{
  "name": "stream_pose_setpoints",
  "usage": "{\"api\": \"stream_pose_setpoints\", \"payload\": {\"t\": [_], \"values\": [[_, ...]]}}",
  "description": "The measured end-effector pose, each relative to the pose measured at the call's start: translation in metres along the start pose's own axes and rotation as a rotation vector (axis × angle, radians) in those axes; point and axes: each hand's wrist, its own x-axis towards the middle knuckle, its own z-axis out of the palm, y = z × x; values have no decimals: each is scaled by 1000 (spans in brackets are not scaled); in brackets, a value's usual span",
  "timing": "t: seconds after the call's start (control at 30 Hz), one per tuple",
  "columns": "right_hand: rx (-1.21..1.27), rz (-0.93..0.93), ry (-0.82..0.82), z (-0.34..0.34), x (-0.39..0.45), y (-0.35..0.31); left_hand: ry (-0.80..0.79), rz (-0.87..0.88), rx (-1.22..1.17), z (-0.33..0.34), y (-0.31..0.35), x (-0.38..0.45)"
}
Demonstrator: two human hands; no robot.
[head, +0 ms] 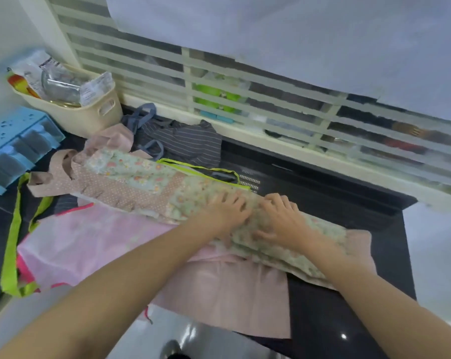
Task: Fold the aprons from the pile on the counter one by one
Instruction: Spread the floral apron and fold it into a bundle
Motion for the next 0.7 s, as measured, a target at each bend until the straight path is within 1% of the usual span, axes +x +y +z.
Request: {"api": "stream_pose_setpoints", "payload": {"t": [0.07, 0.1, 0.17, 0.2, 0.27, 0.37, 0.43, 0.57, 0.6, 0.67, 0.7], "values": [[-114, -74, -16, 7, -23, 15, 54, 18, 166, -2, 12, 2], [-159, -127, -29, 14, -34, 22, 65, 35, 200, -3, 19, 3], [-144, -182, -137, 23, -54, 38, 28, -13, 194, -4, 39, 8], [-131, -190, -163, 27, -61, 45, 9, -55, 175, -4, 46, 9], [-30, -188, -143, 25, -65, 50, -8, -131, 205, -5, 52, 10], [-16, -268, -45, 26, -68, 52, 29, -188, 285, -2, 52, 4], [-50, -334, -79, 37, -75, 56, 2, -228, 252, 5, 61, -4], [-37, -315, -220, 50, -83, 56, -138, -332, 118, 29, 83, -10], [7, -318, -263, 47, -81, 57, -143, -347, 96, 31, 82, -7], [238, -264, -382, 37, -75, 65, -142, -350, 32, 29, 78, -2], [343, -200, -374, 31, -71, 71, -150, -334, 11, 27, 76, 0]]}}
